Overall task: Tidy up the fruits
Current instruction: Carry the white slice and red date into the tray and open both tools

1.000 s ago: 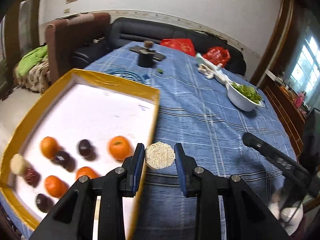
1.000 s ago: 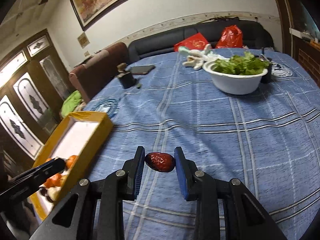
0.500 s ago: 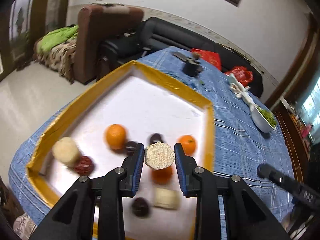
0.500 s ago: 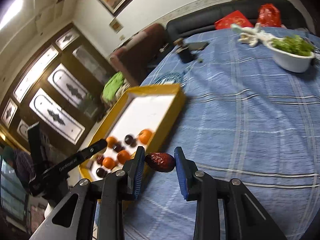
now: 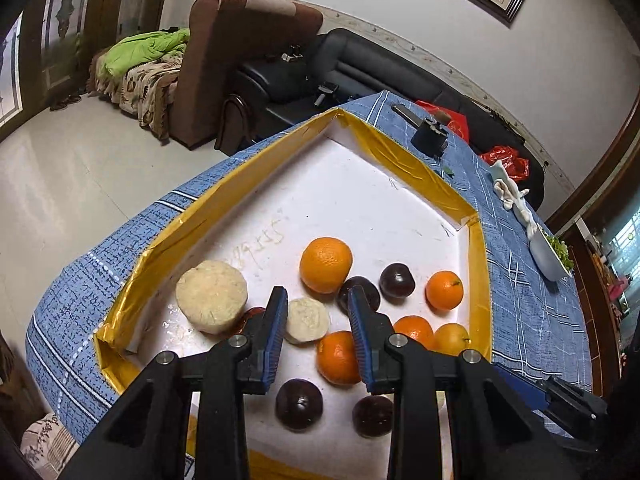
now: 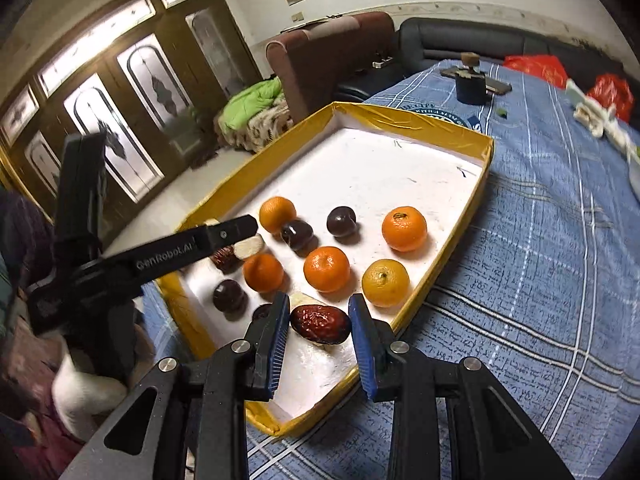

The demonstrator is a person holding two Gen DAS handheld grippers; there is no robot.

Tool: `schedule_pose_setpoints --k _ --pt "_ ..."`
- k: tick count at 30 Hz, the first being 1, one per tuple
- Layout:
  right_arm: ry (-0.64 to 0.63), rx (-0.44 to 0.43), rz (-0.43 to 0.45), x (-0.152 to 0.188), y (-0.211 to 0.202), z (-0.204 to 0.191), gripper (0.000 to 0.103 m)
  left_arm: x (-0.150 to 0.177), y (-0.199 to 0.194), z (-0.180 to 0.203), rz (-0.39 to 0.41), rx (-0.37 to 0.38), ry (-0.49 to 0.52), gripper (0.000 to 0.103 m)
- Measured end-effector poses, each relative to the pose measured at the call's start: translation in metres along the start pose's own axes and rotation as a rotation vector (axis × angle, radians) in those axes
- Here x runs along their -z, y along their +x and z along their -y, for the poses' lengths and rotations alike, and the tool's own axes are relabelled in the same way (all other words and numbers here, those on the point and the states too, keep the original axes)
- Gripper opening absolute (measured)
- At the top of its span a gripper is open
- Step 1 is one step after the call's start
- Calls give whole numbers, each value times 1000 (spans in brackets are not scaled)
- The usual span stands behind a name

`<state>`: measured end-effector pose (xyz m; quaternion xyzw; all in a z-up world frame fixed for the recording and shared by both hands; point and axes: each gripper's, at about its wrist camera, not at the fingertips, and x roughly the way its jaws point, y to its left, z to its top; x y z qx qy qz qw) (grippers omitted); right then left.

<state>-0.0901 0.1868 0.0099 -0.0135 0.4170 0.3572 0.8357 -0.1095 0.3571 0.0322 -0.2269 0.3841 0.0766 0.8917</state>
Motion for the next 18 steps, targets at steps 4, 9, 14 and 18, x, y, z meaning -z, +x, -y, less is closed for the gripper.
schedule_pose_setpoints --k 4,9,14,18 --pt "-21 51 -18 -3 11 -2 35 1 7 0 -15 3 2 30" --pt "-15 101 -29 -13 24 7 35 3 10 2 -14 1 6 33" --pt "-23 162 -6 -25 32 12 34 1 7 -1 -15 26 -10 53" --pt "12 59 -16 -24 27 11 35 -1 1 -2 -4 8 -18 63"
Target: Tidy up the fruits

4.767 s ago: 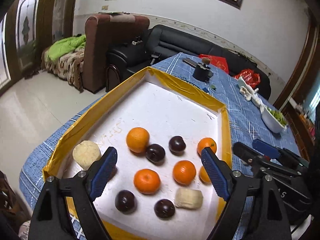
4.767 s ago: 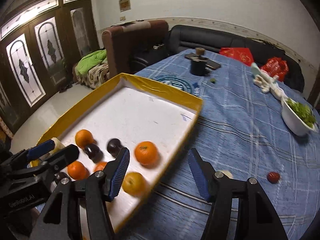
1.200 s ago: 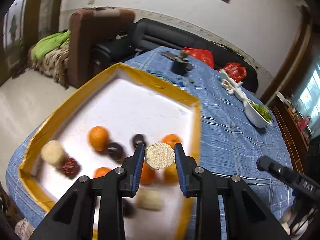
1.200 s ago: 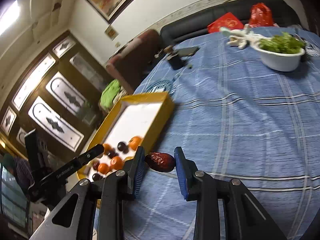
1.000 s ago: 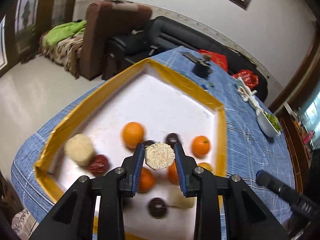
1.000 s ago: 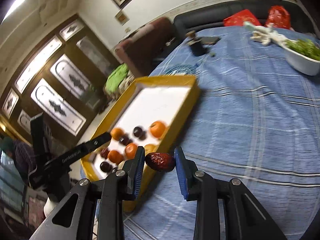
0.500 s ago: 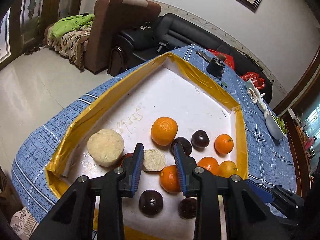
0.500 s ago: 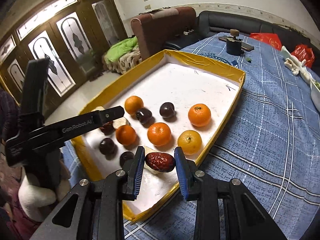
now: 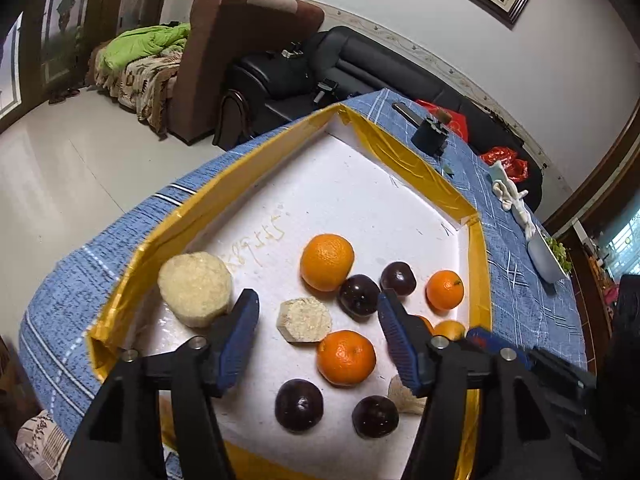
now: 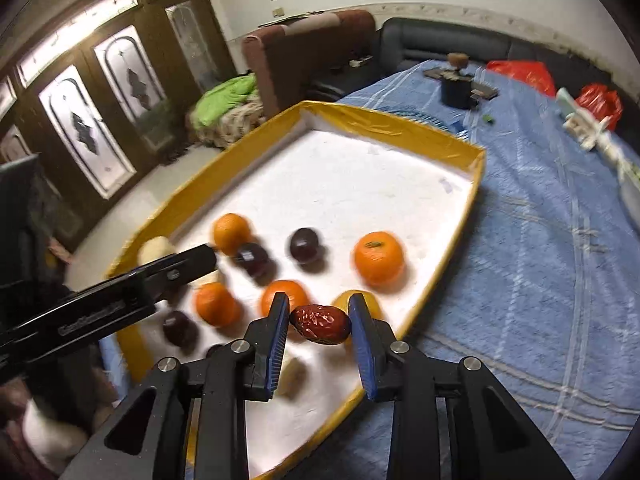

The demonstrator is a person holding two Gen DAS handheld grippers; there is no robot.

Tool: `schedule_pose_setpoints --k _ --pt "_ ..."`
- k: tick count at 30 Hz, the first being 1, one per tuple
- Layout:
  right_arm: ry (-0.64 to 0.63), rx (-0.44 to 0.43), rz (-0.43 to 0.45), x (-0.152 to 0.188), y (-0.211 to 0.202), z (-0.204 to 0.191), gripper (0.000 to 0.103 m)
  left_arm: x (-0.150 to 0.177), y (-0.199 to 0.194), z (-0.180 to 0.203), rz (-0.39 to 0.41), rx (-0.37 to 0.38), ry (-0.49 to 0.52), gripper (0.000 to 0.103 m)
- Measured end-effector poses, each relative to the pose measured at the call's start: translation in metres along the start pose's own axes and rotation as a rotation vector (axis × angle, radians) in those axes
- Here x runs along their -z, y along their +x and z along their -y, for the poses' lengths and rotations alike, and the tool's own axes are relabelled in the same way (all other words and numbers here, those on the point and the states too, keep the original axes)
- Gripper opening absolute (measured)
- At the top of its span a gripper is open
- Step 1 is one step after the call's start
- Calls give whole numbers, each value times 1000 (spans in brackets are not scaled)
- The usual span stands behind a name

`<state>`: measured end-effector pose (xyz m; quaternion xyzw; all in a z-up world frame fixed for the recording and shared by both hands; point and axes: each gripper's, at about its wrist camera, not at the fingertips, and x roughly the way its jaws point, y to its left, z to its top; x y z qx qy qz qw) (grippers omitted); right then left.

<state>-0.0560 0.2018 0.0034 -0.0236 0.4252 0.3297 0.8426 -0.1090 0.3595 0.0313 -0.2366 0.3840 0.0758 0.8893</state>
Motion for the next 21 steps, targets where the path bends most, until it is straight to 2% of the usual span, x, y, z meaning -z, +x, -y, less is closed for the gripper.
schedule_pose_setpoints --k 1,4,5,10,13,16,19,21 --pt "-2 -12 -3 2 -1 -2 37 -1 -1 0 5 -4 0 65" --pt "-5 -23 6 10 -7 -8 57 0 -4 3 9 -6 9 70" --pt "0 -22 14 12 -9 -8 60 1 -5 4 9 -9 15 72" --pt "35 -9 57 21 -27 -2 60 3 -7 12 8 -17 36 73" --pt "82 9 89 29 -39 8 65 6 -13 20 32 -51 66 73" --pt "129 42 117 39 -50 20 69 13 -23 38 91 -124 141 74" --pt "176 77 123 48 -53 34 70 23 -31 62 163 -230 235 87" --pt "213 95 123 55 -55 44 70 30 -37 78 199 -268 296 88"
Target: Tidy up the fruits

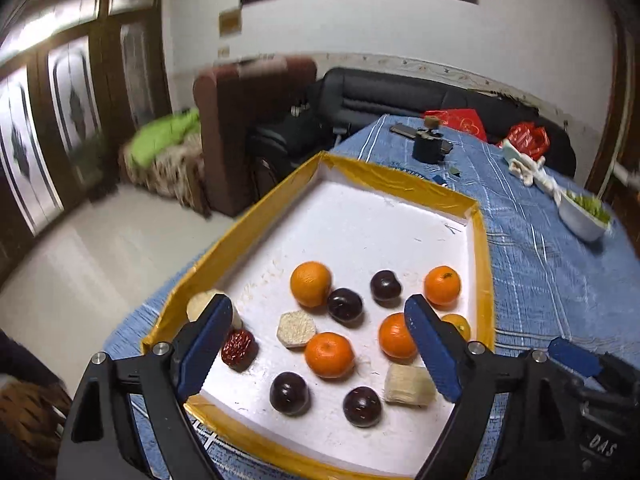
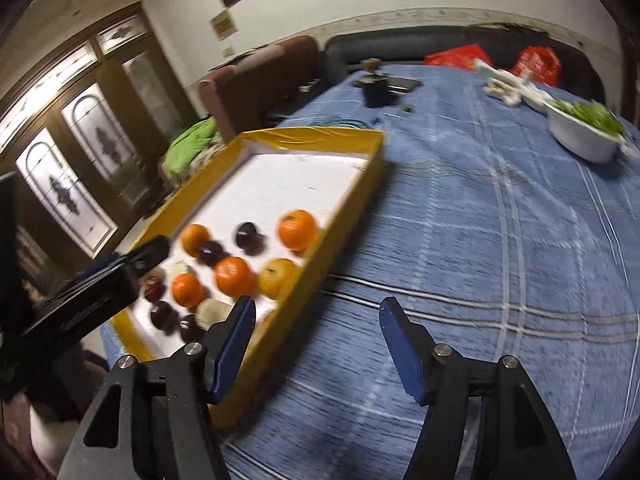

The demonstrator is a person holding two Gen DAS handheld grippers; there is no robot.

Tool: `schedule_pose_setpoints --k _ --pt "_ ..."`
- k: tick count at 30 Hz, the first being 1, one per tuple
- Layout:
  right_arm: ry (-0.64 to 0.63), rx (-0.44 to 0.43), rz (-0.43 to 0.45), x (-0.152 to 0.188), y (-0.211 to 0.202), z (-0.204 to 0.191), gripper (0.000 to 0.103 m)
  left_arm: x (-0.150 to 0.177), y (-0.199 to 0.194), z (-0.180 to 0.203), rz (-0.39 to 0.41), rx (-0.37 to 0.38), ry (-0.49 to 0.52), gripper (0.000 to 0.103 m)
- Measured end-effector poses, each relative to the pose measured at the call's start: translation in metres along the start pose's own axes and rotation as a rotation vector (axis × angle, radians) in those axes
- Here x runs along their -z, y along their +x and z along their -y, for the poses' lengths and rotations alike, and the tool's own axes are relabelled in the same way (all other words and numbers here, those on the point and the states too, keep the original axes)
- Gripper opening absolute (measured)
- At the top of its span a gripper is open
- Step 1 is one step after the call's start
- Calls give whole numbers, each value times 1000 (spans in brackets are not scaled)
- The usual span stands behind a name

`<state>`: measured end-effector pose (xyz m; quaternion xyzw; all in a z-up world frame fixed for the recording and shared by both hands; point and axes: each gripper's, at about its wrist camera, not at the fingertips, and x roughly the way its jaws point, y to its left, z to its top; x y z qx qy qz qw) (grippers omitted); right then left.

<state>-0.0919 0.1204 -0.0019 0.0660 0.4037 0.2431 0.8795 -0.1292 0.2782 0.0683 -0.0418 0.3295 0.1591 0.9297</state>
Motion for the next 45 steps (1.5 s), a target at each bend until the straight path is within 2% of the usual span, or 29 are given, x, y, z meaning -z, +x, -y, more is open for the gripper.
schedule_pose_setpoints --k 3,17,26,45 --pt "42 7 14 5 -7 12 70 1 -11 16 18 -12 49 94" --pt "5 78 84 29 -38 29 79 15 -25 65 -38 46 135 94" --pt "25 84 68 35 -38 41 80 21 -20 73 -73 64 140 94" --pt "17 103 37 36 -28 40 85 23 -9 68 -105 85 120 94"
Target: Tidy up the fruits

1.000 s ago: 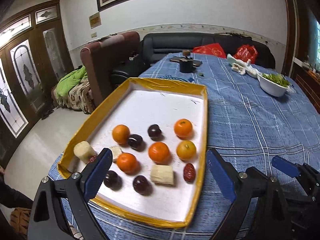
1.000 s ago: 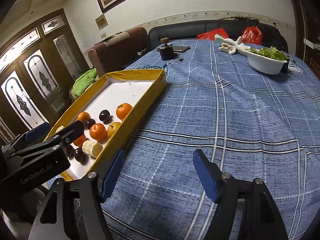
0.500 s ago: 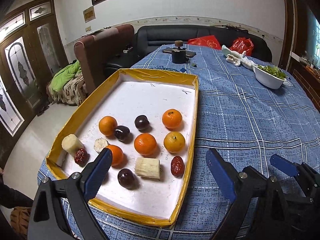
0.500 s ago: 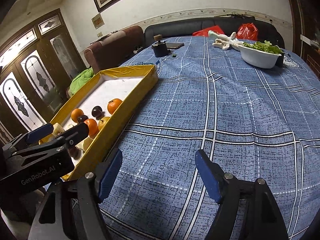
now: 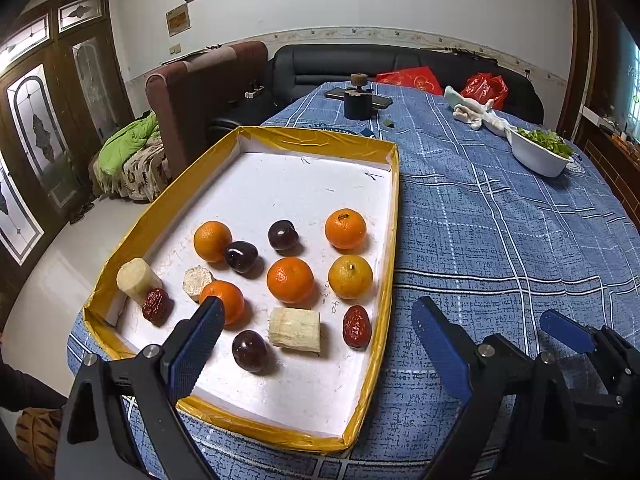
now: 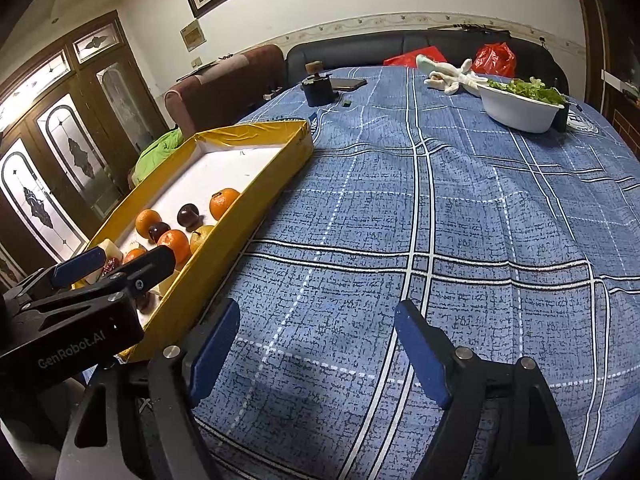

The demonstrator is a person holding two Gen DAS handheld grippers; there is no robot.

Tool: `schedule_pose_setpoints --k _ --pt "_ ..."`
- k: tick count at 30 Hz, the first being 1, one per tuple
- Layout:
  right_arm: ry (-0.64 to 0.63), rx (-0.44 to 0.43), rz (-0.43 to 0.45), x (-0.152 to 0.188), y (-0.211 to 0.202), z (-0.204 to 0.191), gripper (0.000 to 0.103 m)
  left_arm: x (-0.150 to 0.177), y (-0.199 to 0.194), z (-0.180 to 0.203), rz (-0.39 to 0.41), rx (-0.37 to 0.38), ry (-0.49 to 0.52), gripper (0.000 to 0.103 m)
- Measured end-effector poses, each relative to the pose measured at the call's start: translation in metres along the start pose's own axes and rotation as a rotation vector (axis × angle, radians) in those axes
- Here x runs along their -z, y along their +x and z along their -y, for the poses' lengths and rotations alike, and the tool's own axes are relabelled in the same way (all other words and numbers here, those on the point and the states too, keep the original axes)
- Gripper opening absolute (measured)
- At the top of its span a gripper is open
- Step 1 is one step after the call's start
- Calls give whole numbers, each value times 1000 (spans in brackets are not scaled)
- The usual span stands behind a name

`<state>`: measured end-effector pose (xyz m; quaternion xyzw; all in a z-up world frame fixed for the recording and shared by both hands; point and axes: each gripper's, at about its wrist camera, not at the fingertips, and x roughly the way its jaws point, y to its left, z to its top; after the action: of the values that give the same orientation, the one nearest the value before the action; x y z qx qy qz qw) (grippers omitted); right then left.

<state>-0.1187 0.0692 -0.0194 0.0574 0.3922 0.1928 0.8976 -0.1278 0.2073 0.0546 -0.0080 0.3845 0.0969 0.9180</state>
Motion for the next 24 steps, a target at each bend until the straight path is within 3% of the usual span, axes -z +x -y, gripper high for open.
schedule_pose_setpoints --k 14,18,21,24 --pt "-4 -4 -20 5 3 -2 87 0 -26 -7 72 3 -38 94" --pt "-4 1 -9 7 0 -2 87 3 -61 -19 227 -75 -98 94" --pt "-12 10 38 8 -10 -4 87 5 -96 -29 355 -152 -141 103" --pt "-41 34 79 12 -20 -11 87 11 -120 -42 431 -150 -190 103"
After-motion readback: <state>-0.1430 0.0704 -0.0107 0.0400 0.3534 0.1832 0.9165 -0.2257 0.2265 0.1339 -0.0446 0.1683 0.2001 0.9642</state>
